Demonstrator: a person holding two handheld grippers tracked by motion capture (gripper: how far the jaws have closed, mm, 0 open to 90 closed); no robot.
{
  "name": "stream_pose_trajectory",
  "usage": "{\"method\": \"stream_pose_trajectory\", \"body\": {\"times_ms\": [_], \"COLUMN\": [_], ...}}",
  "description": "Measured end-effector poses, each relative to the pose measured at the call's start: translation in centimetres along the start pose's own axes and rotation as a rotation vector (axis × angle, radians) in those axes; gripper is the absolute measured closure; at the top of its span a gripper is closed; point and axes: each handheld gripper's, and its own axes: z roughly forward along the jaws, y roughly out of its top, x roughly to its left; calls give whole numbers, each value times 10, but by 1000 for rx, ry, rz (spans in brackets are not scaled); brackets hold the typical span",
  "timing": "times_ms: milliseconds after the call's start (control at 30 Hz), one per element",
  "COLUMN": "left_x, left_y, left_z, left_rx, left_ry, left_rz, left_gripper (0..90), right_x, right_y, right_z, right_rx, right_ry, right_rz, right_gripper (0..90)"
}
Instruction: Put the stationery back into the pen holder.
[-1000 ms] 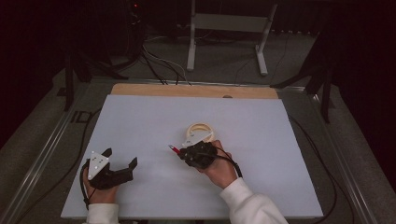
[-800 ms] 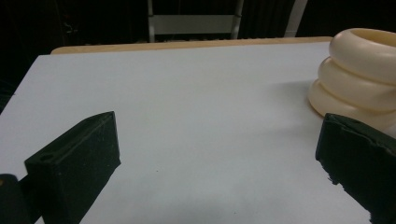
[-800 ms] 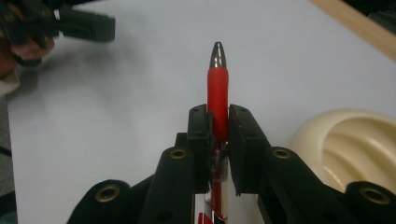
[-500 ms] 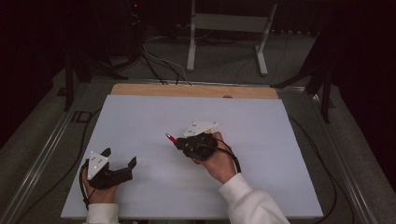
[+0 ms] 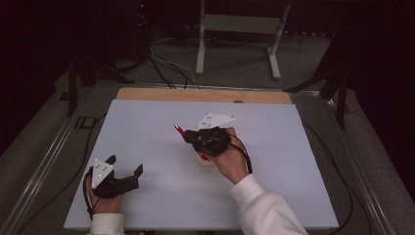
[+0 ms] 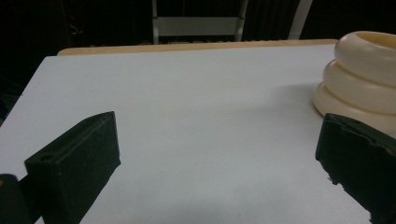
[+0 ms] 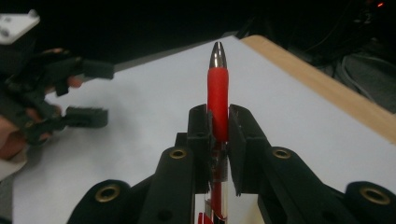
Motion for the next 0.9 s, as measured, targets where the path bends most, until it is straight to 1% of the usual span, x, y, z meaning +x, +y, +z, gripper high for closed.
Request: {"method": "stream_pose_trajectory", "body": {"times_ms": [133, 367, 600, 633, 667, 800, 900], "left_x": [0, 0, 0, 0, 0, 0, 0], "left_y": [0, 0, -1, -1, -1, -1, -1], "left_z": [0, 0, 1, 1, 1, 1, 1], "left_rx": [2, 4, 6, 6, 6, 9, 9], "left_ry": [1, -1, -3, -3, -5, -7, -8], "left_rz": [-2, -1, -1, -1, 0, 1, 1], "left_gripper": [4, 4, 4, 4, 4, 4, 4], "right_x": [-8, -19, -36, -36, -40, -47, -50], "right_y": [4, 7, 3, 3, 1, -1, -3], "right_z": [-3, -1, 2, 2, 3, 4, 4], "right_rx": [-32, -73, -84, -84, -87, -93, -104], "right_ry": [-19, -60, -79, -79, -84, -97, -119], "right_rz": [19, 28, 71, 71, 72, 63, 70], "right_gripper": [805, 805, 804, 804, 804, 804, 803]}}
